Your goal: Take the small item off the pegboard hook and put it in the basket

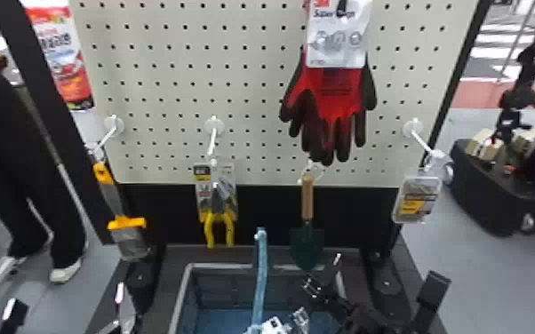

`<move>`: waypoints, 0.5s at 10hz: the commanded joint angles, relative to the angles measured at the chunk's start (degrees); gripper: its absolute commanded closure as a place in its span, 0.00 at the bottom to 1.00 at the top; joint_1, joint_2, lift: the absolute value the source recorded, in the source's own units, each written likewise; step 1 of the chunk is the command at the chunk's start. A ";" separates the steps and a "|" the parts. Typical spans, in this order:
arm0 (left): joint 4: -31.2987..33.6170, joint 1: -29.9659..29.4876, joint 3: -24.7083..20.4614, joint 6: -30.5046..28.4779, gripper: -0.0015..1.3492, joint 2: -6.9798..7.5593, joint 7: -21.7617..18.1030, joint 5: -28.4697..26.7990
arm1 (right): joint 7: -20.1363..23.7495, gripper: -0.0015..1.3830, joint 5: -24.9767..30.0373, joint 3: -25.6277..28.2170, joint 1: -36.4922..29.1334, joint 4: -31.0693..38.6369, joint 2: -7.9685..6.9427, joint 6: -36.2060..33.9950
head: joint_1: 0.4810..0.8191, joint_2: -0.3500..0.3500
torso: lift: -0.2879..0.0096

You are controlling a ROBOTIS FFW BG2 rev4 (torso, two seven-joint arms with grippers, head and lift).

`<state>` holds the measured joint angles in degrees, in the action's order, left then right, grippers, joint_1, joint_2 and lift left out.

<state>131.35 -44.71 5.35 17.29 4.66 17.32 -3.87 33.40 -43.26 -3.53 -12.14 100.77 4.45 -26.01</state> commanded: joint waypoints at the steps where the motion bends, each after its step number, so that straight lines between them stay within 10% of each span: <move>1: -0.21 0.01 0.10 0.02 0.07 0.00 -0.01 0.00 | 0.09 0.91 -0.15 -0.43 -0.20 -0.14 0.21 0.00 | 0.20 0.50 | 0.63; 3: -0.21 0.13 0.10 0.02 0.07 0.00 -0.01 0.09 | 0.26 0.76 -0.33 -0.51 -0.08 -0.42 0.30 0.09 | 0.20 0.50 | 0.63; 5: -0.21 0.13 0.10 0.02 0.07 0.00 -0.10 0.09 | 0.70 0.12 -0.15 -0.60 0.17 -0.42 0.38 0.35 | 0.20 0.50 | 0.63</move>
<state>131.14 -44.58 5.45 17.31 4.66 17.28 -3.78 34.14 -43.45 -4.06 -12.05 100.35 4.82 -25.75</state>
